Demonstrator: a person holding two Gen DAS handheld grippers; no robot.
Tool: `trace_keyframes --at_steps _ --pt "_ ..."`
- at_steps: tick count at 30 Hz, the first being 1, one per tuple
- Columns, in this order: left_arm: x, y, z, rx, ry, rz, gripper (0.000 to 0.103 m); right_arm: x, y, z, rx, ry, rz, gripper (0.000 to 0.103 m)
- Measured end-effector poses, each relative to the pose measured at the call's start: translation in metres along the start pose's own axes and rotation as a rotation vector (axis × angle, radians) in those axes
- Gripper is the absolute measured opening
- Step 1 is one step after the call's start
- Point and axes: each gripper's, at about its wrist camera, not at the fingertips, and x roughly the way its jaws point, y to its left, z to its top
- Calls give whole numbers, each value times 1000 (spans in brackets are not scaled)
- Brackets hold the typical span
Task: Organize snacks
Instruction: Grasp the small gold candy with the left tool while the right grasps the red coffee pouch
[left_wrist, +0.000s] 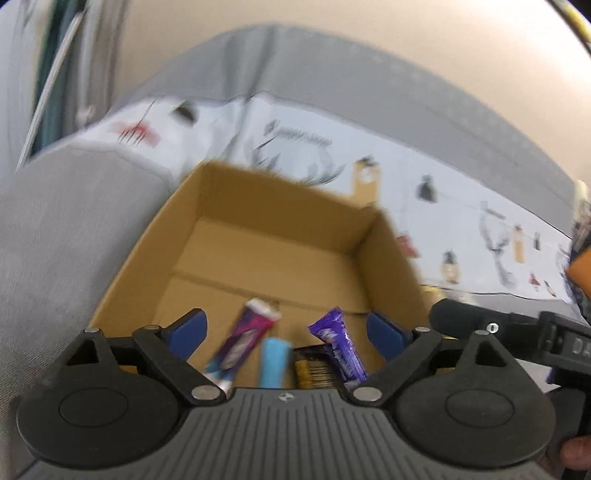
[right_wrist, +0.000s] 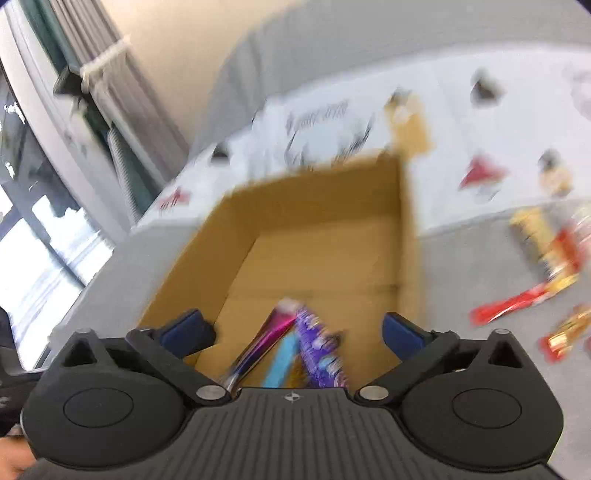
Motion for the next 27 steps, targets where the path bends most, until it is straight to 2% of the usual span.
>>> trace_keyframes --at_steps 4,8,12,14,18,22,25,27 --pt "-15 -51 -6 87 -50 -35 100 -37 -33 -4 39 -49 -18 103" --pt "-16 -99 -16 173 -52 -112 100 -76 -79 -13 74 -105 -98 103" --pt "-1 -148 -28 246 -19 -184 101 -108 -124 -27 33 -121 -195 102" --pt "14 -175 -36 303 4 -218 101 -121 -143 -32 8 -120 -227 102" --pt "45 -223 -52 431 11 -201 101 -134 -189 -41 -24 -152 -198 102" --pt "86 -243 -64 443 51 -273 100 -130 -232 -52 -23 -110 -247 102" --pt "126 -259 -82 536 53 -280 100 -122 -255 -57 -23 -64 -271 102" --pt "154 -263 -93 588 71 -290 93 -110 -262 -56 -17 -28 -271 102"
